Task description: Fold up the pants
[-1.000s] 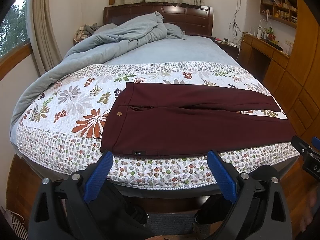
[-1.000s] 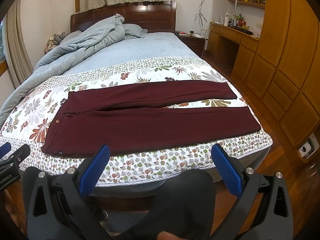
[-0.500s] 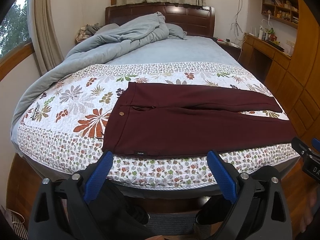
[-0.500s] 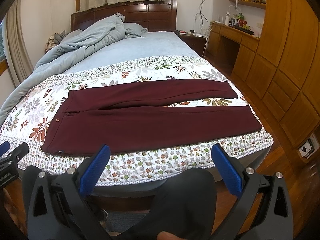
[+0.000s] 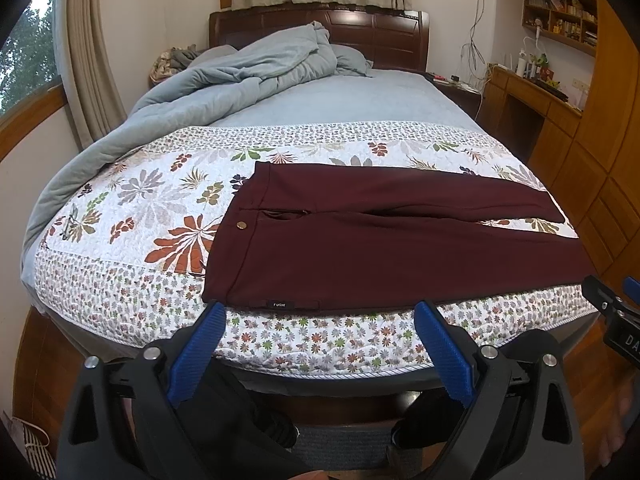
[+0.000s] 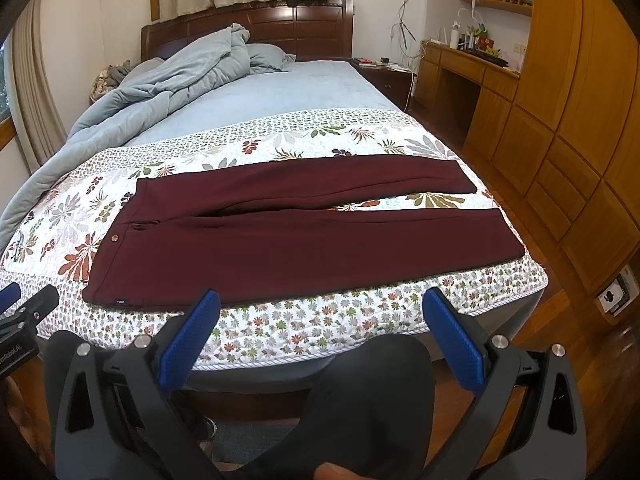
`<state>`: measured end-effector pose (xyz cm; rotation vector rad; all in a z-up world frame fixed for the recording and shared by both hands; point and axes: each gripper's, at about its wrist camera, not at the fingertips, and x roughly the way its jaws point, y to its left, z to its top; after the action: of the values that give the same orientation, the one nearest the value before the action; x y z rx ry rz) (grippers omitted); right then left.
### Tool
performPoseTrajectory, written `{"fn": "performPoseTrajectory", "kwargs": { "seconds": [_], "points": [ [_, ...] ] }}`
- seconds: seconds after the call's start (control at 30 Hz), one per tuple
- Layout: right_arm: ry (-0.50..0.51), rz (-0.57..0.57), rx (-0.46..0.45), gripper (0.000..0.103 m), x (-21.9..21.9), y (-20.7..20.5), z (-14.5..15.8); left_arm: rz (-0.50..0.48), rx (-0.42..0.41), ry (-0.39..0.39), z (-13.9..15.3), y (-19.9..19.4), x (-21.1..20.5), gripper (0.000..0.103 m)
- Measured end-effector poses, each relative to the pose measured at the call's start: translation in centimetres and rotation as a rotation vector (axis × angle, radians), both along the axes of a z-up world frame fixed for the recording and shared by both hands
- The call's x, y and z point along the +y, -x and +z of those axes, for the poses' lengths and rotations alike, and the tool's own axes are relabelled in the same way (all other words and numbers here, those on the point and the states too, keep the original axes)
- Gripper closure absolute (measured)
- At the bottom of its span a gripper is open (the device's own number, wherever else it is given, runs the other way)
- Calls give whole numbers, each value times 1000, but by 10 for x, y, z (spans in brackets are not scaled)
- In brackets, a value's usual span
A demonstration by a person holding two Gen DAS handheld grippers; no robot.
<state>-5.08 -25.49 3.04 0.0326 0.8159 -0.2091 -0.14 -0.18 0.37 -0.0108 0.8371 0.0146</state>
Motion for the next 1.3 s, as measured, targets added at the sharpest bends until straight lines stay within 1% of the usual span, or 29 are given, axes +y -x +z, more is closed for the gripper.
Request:
{"fn": "performPoseTrajectory", "kwargs": {
  "seconds": [1.17, 1.23, 1.27, 1.3],
  "points": [
    [1, -4, 6, 2, 0, 0, -3, -1, 9, -1, -3, -3, 0, 8],
    [7, -5, 10, 2, 1, -2, -5, -18, 23, 0, -7, -7, 1, 8],
    [11, -3, 13, 2, 1, -3, -6, -38, 33, 6, -11, -10, 2, 8],
    [15, 0, 13, 2, 1, -5, -7, -80, 43, 27, -16, -13, 3, 8]
  ]
}}
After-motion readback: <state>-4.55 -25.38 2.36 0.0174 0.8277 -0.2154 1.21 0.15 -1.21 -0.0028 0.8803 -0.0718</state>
